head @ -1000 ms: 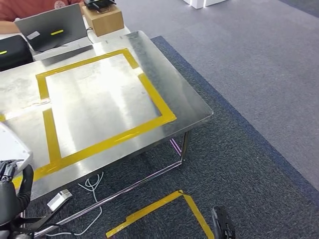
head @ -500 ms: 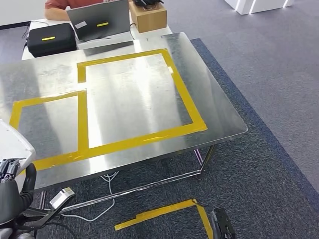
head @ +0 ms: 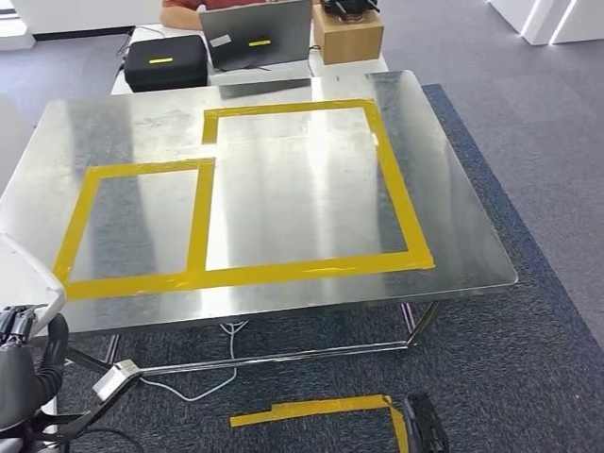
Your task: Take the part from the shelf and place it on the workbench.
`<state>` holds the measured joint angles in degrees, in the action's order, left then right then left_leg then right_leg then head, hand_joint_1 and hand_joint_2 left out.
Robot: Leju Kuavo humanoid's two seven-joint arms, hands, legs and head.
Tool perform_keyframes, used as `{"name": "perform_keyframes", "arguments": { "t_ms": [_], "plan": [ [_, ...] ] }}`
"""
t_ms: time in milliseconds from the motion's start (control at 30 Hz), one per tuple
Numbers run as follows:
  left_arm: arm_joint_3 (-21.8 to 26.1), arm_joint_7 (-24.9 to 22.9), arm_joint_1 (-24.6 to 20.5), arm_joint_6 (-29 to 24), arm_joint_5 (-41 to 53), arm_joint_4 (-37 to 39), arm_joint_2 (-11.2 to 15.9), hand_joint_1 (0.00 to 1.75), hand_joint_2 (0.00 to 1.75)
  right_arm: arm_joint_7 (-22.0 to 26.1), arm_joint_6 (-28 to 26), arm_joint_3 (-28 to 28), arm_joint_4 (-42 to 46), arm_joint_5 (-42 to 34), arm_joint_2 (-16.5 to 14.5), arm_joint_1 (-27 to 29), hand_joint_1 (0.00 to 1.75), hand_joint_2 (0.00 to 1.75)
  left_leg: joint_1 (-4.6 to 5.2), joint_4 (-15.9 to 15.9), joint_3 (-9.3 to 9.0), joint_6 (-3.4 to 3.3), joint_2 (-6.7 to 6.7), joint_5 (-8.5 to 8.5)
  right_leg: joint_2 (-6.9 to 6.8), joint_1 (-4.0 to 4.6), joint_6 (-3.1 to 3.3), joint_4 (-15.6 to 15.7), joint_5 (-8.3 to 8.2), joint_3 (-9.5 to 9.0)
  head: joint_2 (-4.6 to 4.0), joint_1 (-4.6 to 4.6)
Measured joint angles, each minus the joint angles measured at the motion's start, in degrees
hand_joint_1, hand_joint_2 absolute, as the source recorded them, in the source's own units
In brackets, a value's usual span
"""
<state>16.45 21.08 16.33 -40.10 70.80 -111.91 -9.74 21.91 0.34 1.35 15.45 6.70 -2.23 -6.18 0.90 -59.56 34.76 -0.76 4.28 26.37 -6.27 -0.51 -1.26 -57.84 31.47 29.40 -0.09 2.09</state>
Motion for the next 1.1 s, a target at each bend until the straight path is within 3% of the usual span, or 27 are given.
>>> {"name": "perform_keyframes", "arguments": {
  "t_ms": [67, 133, 200, 267, 300, 333, 400, 467, 500, 567, 633, 767, 833, 967, 1100],
  "plan": [
    [-0.2, -0.18, 0.22, -0.01, 0.0, 0.0, 0.1, 1.75, 1.75, -0.03, 0.03, 0.0, 0.02, 0.1, 0.0, -0.19, 0.0, 0.0, -0.06, 0.61, -0.07, -0.44, -1.29, -0.02, -0.99, 0.08, -0.63, 0.28, 0.29, -0.33, 0.0, 0.0],
    [-0.37, -0.48, 0.35, -0.01, 0.01, 0.01, 0.21, 1.75, 1.75, 0.0, 0.05, 0.01, 0.07, 0.19, 0.0, -0.55, 0.0, 0.0, -0.49, 1.35, -0.5, -0.94, -2.63, -0.28, 1.29, -0.1, -1.16, -1.12, 1.54, 0.12, 0.0, -0.11],
    [-0.68, -0.84, 0.21, -0.01, -0.01, 0.04, 0.35, 1.75, 1.75, -0.01, 0.03, 0.01, 0.08, 0.25, 0.0, -0.61, 0.0, 0.0, -0.79, 1.68, -0.74, -1.33, -3.9, -0.36, 4.76, -0.28, -1.41, -6.9, 4.39, 3.05, 0.0, -0.31],
    [-0.92, -1.09, 0.17, -0.01, -0.06, 0.13, 0.43, 1.75, 1.75, -0.09, 0.01, 0.01, 0.07, 0.29, 0.0, -0.26, 0.0, 0.0, -0.82, 1.65, -0.76, -1.53, -5.36, -0.29, 5.88, -0.3, -1.58, -13.79, 6.51, 7.12, 0.0, -0.39],
    [-0.98, -1.17, 0.2, 0.0, -0.14, 0.21, 0.45, 1.75, 1.75, -0.13, 0.0, 0.01, 0.07, 0.31, 0.01, -0.08, 0.0, 0.0, -0.82, 1.62, -0.81, -1.56, -6.01, -0.24, 6.02, -0.3, -1.66, -15.2, 6.15, 8.38, 0.0, -0.41],
    [-1.04, -1.28, 0.25, 0.01, -0.3, 0.32, 0.49, 1.75, 1.75, -0.14, -0.01, 0.0, 0.07, 0.3, 0.01, -0.02, 0.0, 0.0, -0.86, 1.57, -0.91, -1.52, -6.61, -0.16, 6.08, -0.32, -1.73, -14.43, 4.61, 8.61, 0.0, -0.4],
    [-1.29, -1.91, 0.34, 0.01, -0.92, 0.54, 0.69, 1.75, 1.75, -0.34, 0.21, -0.06, 0.07, -0.01, 0.02, -0.25, 0.0, 0.0, -1.0, 1.36, -1.18, -1.19, -7.43, 0.18, 6.26, -0.41, -1.78, -8.1, -0.03, 6.58, 0.0, -0.43],
    [-1.9, -3.36, 0.36, 0.02, -1.56, 0.95, 1.47, 1.75, 1.75, -0.76, 1.25, -0.3, 0.07, -0.65, 0.02, -0.59, 0.0, 0.0, -0.89, 0.88, -1.14, -0.56, -7.95, 0.57, 6.76, -0.46, -1.42, -2.2, -2.33, 4.13, 0.0, -0.44],
    [-2.35, -4.18, 0.36, 0.02, -1.72, 1.27, 2.04, 1.75, 1.75, -0.91, 1.93, -0.43, 0.07, -0.9, 0.02, -0.63, 0.0, 0.0, -0.76, 0.68, -1.02, -0.5, -8.05, 0.71, 6.98, -0.49, -1.16, -0.97, -2.41, 3.57, 0.0, -0.45],
    [-3.27, -5.35, 0.36, 0.03, -1.77, 2.03, 3.24, 1.75, 1.75, -0.89, 3.22, -0.59, 0.07, -1.18, 0.01, -0.51, 0.0, 0.0, -0.59, 0.6, -0.9, -1.11, -8.1, 0.67, 7.11, -0.52, -0.7, -0.56, -2.37, 3.28, 0.0, -0.39],
    [-3.98, -5.83, 0.33, 0.03, -1.68, 2.65, 4.18, 1.75, 1.75, -0.43, 4.35, -0.89, 0.07, -1.53, 0.02, -0.38, 0.0, 0.0, -0.54, 0.74, -1.04, -1.76, -8.01, 0.6, 7.26, -0.48, -0.64, -0.52, -2.39, 3.26, 0.0, -0.39],
    [-5.01, -6.25, 0.27, 0.03, -1.62, 3.4, 5.27, 1.75, 1.75, 0.55, 6.03, -1.45, 0.07, -1.98, 0.02, -0.31, 0.0, 0.0, -0.56, 1.18, -1.42, -1.72, -7.84, 0.59, 7.39, -0.32, -0.18, -0.52, -2.23, 3.12, 0.0, -0.42],
    [-5.28, -6.31, 0.27, 0.03, -1.55, 3.63, 5.61, 1.75, 1.75, 0.86, 6.24, -1.51, 0.07, -2.04, 0.02, -0.26, 0.0, 0.0, -0.59, 1.29, -1.47, -1.49, -7.84, 0.59, 7.37, -0.26, -0.04, -0.54, -2.16, 3.09, 0.0, -0.42],
    [-5.67, -6.51, 0.33, 0.03, -1.38, 3.87, 6.08, 1.75, 1.75, 1.37, 6.13, -1.83, 0.05, -2.12, 0.04, -0.16, 0.0, 0.0, -0.79, 1.41, -1.5, -0.05, -7.84, 0.67, 7.36, -0.12, 0.1, -0.57, -2.06, 3.07, 0.0, -0.44],
    [-6.23, -7.34, 0.36, 0.03, -2.26, 4.29, 6.65, 1.75, 1.75, 0.98, 5.08, -2.49, -0.03, -2.62, 0.03, -0.08, 0.0, 0.0, -0.8, 1.41, -1.49, 0.23, -7.84, 0.74, 7.35, -0.13, 0.13, -0.56, -2.04, 3.0, 0.0, -0.46]
  ]
}}
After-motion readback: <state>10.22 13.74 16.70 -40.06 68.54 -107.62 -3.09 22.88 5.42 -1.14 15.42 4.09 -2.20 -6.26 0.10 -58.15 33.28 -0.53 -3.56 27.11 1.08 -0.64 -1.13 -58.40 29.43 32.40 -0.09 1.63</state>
